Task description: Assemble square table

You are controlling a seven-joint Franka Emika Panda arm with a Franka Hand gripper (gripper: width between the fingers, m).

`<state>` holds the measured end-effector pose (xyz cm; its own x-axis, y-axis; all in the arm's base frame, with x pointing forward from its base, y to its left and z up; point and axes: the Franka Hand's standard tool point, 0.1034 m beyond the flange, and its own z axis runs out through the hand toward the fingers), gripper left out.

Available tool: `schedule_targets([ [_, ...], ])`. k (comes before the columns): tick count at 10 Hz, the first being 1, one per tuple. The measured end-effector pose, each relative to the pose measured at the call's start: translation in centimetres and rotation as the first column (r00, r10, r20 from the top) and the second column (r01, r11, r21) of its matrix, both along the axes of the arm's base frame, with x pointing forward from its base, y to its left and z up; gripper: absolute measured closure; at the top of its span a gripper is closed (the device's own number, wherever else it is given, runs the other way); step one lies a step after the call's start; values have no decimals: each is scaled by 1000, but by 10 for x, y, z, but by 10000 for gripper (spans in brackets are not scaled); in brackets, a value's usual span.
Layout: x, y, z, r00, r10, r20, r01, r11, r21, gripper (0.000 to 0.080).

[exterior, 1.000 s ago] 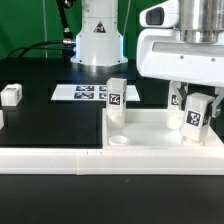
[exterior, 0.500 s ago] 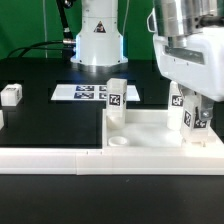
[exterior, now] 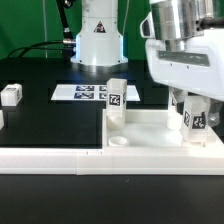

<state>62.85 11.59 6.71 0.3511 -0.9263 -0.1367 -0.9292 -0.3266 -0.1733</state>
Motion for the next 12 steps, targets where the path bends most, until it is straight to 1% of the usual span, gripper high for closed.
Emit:
schedule_targets([
  [1,-1,2,0,967,253,28,-252,967,-43,164],
  [2,-3,5,0,916,401,21,-399,914,-73,164],
  [4,-2,2,0,851,525,38,-519,849,-100,151],
  [5,-2,1,1,791,610,40,-602,789,-122,151],
  [6,0,1,6,680,732,36,-718,676,-166,151],
  [7,3,2,12,497,868,14,-843,487,-228,151],
  [8,5,5,13,378,926,-4,-893,363,-268,151],
  [9,5,4,12,407,914,0,-882,393,-261,151],
  [11,5,4,12,415,910,1,-878,401,-260,417],
  [12,5,1,11,522,853,7,-826,507,-246,504],
])
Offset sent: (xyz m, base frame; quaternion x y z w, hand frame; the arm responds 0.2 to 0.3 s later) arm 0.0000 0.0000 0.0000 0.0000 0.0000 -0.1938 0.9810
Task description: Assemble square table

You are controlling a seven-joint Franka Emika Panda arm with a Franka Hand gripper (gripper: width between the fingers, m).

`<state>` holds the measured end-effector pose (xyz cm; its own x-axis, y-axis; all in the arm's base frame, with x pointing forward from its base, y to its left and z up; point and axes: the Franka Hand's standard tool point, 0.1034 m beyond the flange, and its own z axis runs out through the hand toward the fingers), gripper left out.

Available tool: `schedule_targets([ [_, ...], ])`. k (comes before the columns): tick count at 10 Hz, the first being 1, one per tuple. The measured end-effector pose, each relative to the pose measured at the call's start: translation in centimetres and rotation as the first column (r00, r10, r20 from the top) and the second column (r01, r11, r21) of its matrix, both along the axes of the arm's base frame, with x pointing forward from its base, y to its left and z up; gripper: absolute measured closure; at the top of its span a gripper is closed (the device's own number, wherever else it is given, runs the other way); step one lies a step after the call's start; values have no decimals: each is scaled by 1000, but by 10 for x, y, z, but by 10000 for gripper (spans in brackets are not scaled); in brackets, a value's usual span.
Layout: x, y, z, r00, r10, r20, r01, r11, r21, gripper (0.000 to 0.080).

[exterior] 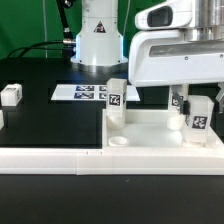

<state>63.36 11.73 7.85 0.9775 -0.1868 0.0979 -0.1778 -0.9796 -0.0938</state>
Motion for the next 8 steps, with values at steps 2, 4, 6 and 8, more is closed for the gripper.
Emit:
schedule_targets([
  [2,0,-2,0,992,-123,-10,123,992,12,504],
  [4,0,-4,-1,949,-314,-31,315,949,26,505],
  [6,-4,-5,-3,751,-655,-80,659,752,25,505],
  [8,-7,-2,-4,481,-861,-165,875,482,35,505],
])
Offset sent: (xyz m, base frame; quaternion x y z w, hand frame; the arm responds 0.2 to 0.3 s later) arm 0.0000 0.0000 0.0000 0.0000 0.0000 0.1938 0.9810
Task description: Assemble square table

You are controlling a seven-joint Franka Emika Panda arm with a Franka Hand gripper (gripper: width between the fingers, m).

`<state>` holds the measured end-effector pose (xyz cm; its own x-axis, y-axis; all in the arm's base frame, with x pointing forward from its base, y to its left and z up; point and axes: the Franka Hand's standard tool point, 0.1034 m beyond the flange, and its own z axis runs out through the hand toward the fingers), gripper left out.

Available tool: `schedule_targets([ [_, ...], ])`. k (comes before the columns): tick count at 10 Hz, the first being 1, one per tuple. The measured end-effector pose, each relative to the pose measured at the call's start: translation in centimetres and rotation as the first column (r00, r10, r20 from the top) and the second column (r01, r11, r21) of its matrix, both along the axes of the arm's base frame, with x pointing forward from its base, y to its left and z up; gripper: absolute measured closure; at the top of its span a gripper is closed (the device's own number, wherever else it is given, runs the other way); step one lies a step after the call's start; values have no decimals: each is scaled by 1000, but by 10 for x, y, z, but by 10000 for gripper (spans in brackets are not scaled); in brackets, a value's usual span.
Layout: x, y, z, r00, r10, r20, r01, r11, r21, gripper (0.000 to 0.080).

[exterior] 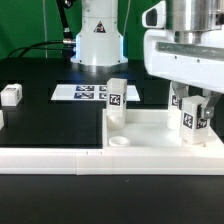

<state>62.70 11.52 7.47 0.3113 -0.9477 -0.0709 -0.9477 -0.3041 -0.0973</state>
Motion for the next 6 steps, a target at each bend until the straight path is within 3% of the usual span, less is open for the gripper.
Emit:
schedule_targets([
  [1,0,1,0,995,-103,-15,104,994,35,505],
  [4,-1,3,0,962,-270,-40,272,961,49,505],
  [5,-1,4,0,926,-373,-58,376,925,60,505],
  [6,1,1,1,828,-553,-92,560,825,80,505],
])
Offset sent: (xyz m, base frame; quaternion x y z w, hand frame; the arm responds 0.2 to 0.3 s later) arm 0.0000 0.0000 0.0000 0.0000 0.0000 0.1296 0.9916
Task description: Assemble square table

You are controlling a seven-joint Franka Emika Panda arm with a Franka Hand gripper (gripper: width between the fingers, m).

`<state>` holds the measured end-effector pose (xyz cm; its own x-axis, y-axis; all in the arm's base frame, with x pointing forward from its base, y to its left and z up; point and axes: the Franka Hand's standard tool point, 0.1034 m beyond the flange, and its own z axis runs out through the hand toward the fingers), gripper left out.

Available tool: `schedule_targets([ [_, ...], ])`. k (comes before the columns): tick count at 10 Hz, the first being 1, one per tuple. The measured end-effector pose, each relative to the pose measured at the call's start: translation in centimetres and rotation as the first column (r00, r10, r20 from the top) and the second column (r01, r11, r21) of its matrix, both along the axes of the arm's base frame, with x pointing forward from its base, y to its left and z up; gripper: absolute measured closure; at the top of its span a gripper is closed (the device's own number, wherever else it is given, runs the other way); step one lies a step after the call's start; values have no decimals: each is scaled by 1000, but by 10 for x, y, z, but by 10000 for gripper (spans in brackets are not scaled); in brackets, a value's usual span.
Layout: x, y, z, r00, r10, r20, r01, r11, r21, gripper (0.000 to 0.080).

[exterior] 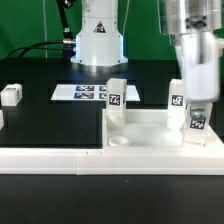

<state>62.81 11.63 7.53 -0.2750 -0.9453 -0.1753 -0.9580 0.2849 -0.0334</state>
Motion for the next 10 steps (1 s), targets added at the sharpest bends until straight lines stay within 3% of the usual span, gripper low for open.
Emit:
schedule_targets([
  [1,0,-3,-1,987,-158,-6,158,987,30,505],
  [3,0,-3,-2,998,-64,10,64,998,18,505],
  [4,1,-4,-3,983,177,52,-176,984,-18,335],
  [5,-1,3,-2,912,405,62,-402,913,-66,210],
  [9,-2,5,-4,730,679,77,-670,733,-114,152],
  [10,-3,5,-4,629,774,73,-763,633,-134,152],
])
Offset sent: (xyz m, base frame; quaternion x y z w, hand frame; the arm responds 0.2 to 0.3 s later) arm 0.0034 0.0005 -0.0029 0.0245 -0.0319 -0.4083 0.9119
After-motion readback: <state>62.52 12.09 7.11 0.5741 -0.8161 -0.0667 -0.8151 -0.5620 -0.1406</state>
